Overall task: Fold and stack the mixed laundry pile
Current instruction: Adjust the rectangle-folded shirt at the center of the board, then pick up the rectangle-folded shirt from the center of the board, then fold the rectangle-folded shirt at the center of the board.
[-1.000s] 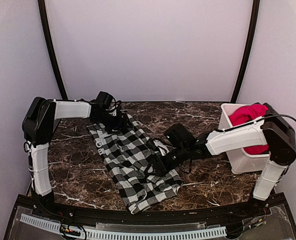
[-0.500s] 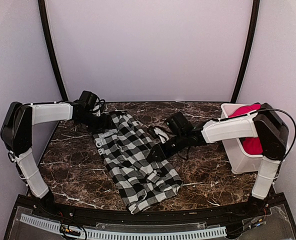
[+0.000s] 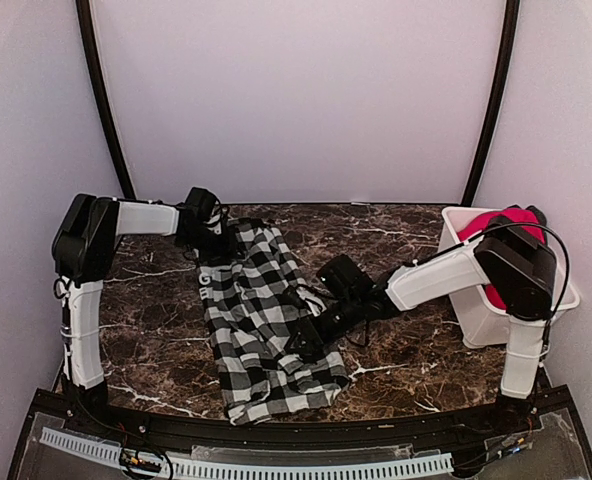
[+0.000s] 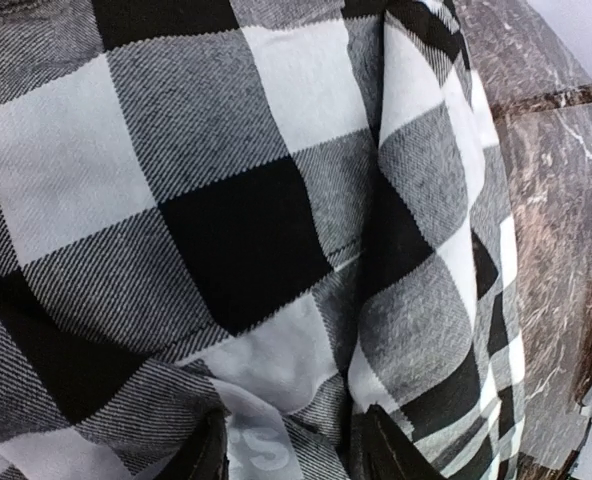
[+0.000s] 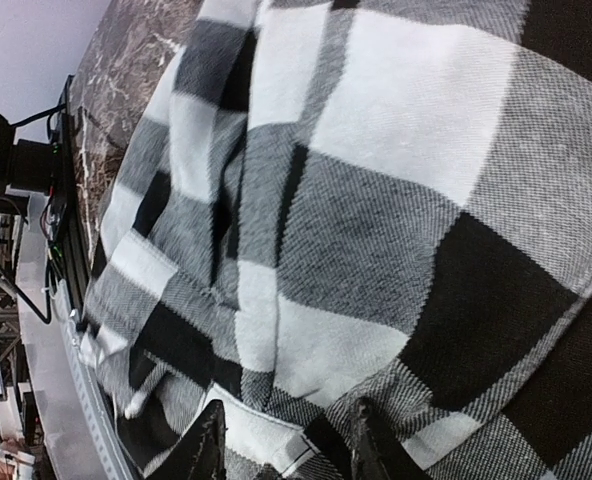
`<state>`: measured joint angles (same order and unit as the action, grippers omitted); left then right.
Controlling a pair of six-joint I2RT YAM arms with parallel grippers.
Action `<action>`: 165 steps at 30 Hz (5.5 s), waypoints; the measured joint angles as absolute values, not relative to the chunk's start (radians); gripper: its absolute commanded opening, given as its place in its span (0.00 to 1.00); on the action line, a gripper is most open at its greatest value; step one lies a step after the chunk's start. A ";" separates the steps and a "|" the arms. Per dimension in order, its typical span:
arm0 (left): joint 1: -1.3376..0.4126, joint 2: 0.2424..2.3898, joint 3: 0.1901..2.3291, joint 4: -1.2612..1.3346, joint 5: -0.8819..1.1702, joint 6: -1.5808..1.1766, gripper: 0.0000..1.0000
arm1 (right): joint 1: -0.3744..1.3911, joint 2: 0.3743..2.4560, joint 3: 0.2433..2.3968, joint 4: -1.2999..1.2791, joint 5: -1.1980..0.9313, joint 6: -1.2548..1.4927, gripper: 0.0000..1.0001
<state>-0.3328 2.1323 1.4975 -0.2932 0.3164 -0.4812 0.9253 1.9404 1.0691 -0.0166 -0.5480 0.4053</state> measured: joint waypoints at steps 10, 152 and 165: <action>-0.336 2.328 1.824 -0.337 0.381 -0.434 0.62 | 0.933 1.936 1.200 -0.018 -0.595 0.432 0.53; -0.406 1.633 0.889 0.161 0.405 -0.661 0.00 | 0.567 2.110 1.491 -0.083 -0.724 0.391 0.00; -0.339 1.823 0.940 0.275 0.429 -0.658 0.00 | 0.523 2.239 1.528 -0.076 -0.725 0.379 0.00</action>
